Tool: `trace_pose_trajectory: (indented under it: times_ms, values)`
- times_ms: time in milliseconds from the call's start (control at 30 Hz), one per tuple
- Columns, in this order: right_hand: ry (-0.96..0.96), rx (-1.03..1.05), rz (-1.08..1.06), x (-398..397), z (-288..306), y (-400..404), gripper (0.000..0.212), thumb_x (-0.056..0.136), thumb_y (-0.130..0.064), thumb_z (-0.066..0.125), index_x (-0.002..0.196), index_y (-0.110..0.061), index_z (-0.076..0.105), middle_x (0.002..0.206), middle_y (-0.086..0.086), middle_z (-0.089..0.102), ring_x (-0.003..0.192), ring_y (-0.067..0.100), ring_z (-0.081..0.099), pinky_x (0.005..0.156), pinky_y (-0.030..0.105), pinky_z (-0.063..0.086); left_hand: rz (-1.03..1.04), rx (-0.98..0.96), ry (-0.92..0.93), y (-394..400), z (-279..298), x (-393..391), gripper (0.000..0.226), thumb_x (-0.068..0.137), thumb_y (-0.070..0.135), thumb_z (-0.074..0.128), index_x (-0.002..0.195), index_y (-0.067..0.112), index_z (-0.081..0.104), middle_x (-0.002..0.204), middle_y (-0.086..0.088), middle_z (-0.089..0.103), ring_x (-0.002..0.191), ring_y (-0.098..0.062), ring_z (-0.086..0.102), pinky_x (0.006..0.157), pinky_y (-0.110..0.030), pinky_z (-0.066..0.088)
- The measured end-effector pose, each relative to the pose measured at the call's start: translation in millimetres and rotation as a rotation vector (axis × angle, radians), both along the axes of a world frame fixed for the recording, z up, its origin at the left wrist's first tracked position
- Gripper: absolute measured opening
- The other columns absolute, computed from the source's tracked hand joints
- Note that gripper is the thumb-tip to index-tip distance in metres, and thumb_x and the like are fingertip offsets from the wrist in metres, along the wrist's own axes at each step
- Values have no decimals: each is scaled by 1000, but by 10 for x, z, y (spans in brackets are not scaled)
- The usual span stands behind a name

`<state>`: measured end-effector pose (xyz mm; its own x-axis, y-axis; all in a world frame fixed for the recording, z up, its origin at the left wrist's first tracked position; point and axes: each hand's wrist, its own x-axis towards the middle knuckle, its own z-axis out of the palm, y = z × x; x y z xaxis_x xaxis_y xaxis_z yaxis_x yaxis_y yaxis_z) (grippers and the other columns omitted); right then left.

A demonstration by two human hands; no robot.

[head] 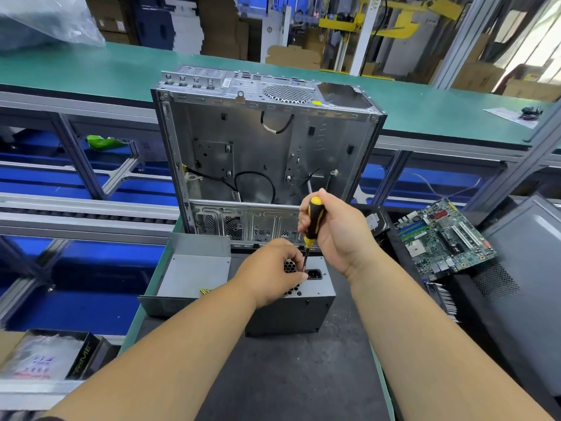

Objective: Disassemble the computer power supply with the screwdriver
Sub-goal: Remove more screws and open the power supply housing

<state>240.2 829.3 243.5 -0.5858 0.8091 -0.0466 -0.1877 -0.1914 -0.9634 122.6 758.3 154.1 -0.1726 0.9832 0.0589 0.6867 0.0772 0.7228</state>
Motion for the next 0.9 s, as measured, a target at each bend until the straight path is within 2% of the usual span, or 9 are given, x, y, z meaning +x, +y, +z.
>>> trace_pose_trajectory:
  times_ms: [67,167,300,400,533,633,767,833,900]
  values:
    - [29,-21,-9,-35,-14,-15,47,108,-30,31,75,-8,55,60,3,43,59,16,39,64,28,38,4,3,1,-4,-2,-1,17,79,41,74,74,37,58,106,23,54,101,-2,54,92,-34,48]
    - [12,-36,-32,-30,-26,-2,49,107,-41,34,73,-12,55,58,1,39,54,14,37,59,25,38,2,5,-2,-5,-2,2,16,79,40,74,75,38,59,106,23,54,101,-1,55,92,-35,49]
    - [-48,51,-29,33,-83,43,24,101,-35,46,86,-17,48,63,-3,47,60,14,44,70,34,38,-7,8,-21,2,-5,1,17,79,38,75,74,38,58,106,21,55,102,-3,55,93,-37,48]
    - [-31,65,-2,65,-101,74,24,92,-40,52,84,-18,46,70,-3,53,64,16,48,72,34,41,-9,9,-23,7,-6,-4,18,79,37,75,73,38,58,105,20,54,102,-4,55,94,-37,48]
    - [-36,63,55,91,-68,97,25,89,-39,58,86,-14,62,77,-1,60,74,17,57,79,33,50,-2,-7,-13,9,-3,-7,17,79,41,74,73,39,58,105,22,54,103,-3,54,95,-37,48]
    - [-30,74,36,73,-45,98,29,101,-32,50,88,-11,64,74,1,62,74,18,58,75,29,52,-7,-16,-6,10,5,-9,16,79,41,73,74,39,59,106,22,53,103,-3,54,95,-38,48]
    - [14,39,128,51,-42,82,41,108,-32,33,84,-11,58,67,3,49,65,16,44,70,28,42,1,-22,-4,1,16,-5,15,79,42,73,75,38,59,108,22,53,104,-3,54,94,-38,48]
    - [33,22,141,35,-57,84,44,108,-37,31,83,-11,57,64,2,45,63,15,40,67,27,39,0,-24,-1,-1,24,-1,15,79,42,73,75,37,59,108,22,53,103,-2,54,93,-37,49]
    - [32,17,126,24,-63,91,40,103,-42,38,84,-12,57,63,1,44,61,15,39,65,27,38,-1,-24,-2,0,30,1,15,80,41,73,75,37,59,108,22,53,103,-3,54,93,-37,49]
